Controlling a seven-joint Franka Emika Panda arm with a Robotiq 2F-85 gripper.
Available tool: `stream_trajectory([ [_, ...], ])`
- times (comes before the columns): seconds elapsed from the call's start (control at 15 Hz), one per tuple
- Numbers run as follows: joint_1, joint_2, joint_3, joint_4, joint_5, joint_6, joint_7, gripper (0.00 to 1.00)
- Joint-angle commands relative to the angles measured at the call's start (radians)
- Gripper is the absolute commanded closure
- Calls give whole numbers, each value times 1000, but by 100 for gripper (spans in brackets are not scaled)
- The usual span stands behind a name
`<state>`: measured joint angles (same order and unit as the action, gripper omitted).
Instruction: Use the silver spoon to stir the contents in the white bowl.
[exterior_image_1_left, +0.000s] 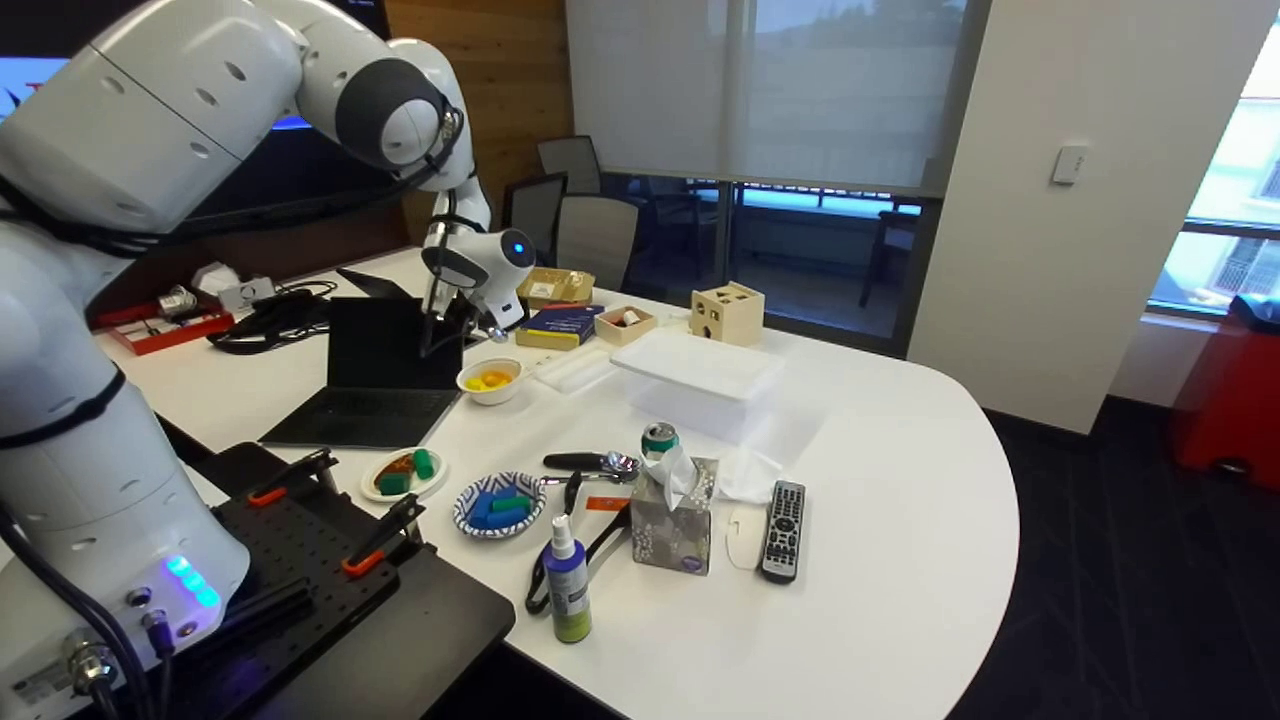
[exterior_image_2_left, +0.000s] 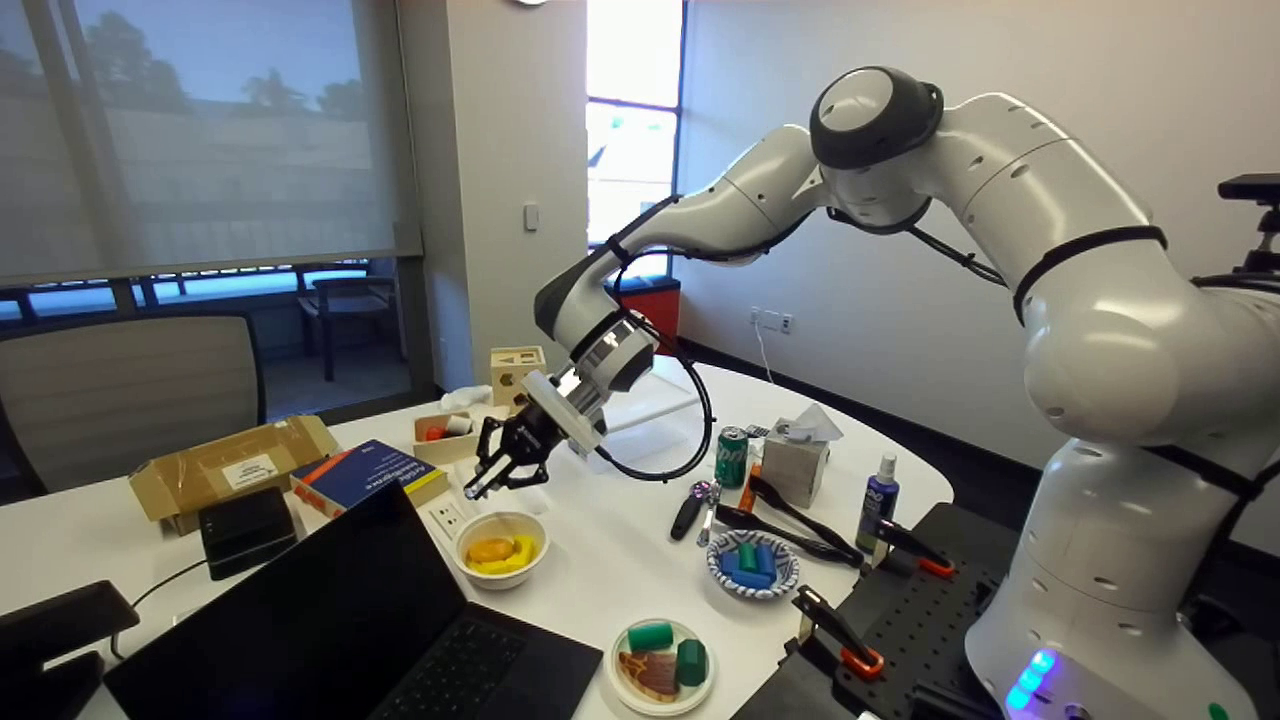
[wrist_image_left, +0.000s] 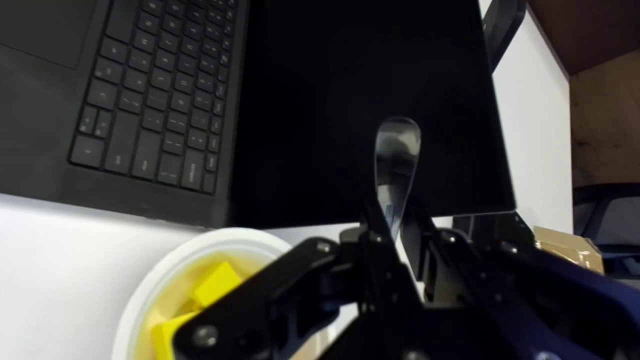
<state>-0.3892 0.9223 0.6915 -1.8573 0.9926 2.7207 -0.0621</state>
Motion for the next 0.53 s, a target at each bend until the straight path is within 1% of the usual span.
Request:
stream_trajectory([
  [0.0, 72, 61, -108, 75, 107, -125, -64, 96],
  [0.27, 165, 64, -254, 117, 184, -241, -51, 96],
  [0.47, 247, 51, -350, 141, 210, -270, -21, 96],
])
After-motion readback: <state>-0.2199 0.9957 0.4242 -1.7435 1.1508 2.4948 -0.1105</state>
